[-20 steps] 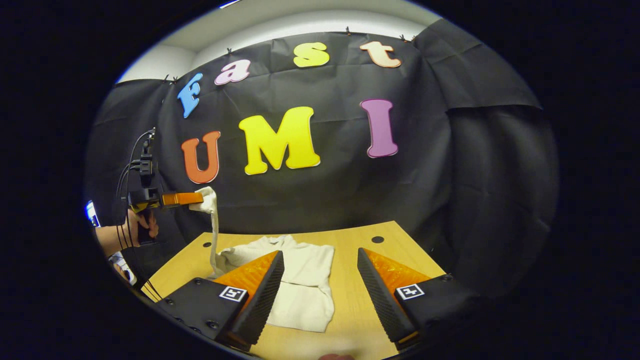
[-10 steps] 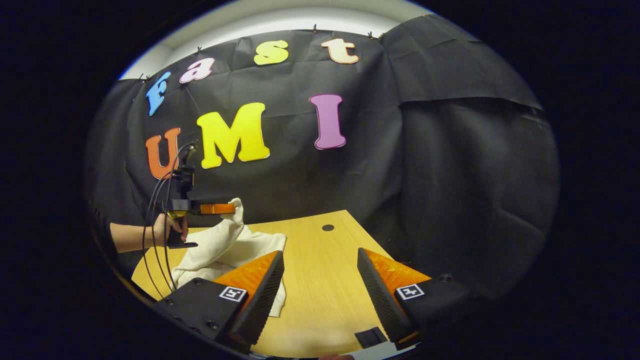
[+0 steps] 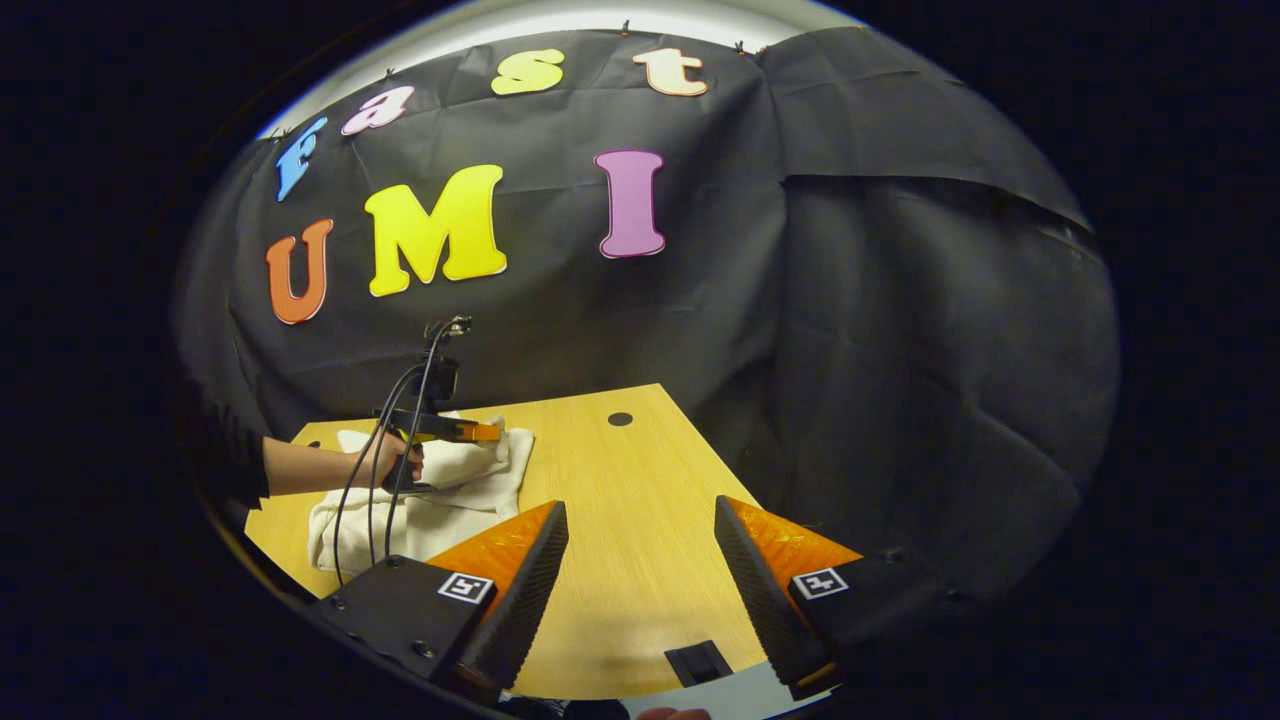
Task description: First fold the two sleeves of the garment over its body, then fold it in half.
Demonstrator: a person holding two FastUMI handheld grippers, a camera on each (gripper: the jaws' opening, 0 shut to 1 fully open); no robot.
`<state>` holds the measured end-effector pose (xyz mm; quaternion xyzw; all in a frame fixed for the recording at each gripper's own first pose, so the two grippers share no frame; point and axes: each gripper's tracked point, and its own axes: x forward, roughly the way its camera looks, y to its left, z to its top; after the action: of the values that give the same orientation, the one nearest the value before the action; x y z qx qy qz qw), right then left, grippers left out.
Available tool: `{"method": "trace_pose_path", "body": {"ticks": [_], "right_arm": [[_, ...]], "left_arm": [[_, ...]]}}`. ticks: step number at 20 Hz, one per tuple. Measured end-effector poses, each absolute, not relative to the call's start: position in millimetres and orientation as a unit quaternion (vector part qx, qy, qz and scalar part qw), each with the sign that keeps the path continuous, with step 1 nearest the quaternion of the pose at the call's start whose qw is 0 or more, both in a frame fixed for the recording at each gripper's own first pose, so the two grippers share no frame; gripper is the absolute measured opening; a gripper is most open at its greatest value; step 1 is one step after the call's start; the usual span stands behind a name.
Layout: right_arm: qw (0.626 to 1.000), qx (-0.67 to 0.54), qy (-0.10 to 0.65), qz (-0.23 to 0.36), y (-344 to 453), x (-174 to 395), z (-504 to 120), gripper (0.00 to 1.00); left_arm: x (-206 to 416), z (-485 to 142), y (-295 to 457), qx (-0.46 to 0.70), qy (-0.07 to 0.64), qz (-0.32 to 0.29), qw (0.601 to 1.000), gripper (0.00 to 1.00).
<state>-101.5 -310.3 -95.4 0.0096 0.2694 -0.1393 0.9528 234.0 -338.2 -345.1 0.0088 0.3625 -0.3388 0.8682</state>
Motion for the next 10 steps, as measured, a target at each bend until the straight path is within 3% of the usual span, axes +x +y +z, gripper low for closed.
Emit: {"method": "trace_pose_path", "body": {"ticks": [2,4,5,6,9,10], "right_arm": [[0.952,0.009,0.275,-0.135,-307.1,-95.1,-96.5,0.93],[0.953,0.006,0.275,-0.128,-301.4,-87.7,-96.5,0.93],[0.953,0.006,0.276,-0.122,-296.8,-83.3,-96.0,0.93],[0.955,0.005,0.274,-0.115,-291.7,-79.7,-94.8,0.93],[0.960,0.003,0.265,-0.091,-270.5,-65.1,-88.4,0.92],[0.962,0.000,0.260,-0.080,-261.5,-62.7,-86.2,0.92]], "left_arm": [[227.4,-348.2,-350.5,-0.021,0.368,-0.358,0.858,0.08],[224.0,-343.3,-350.2,-0.035,0.366,-0.358,0.858,0.23],[223.3,-339.0,-347.5,-0.039,0.362,-0.353,0.862,0.47],[222.7,-335.6,-341.2,-0.038,0.358,-0.344,0.867,0.57],[218.9,-318.7,-320.7,-0.038,0.333,-0.326,0.884,1.00],[214.6,-311.0,-312.1,-0.042,0.327,-0.320,0.888,1.00]]}}
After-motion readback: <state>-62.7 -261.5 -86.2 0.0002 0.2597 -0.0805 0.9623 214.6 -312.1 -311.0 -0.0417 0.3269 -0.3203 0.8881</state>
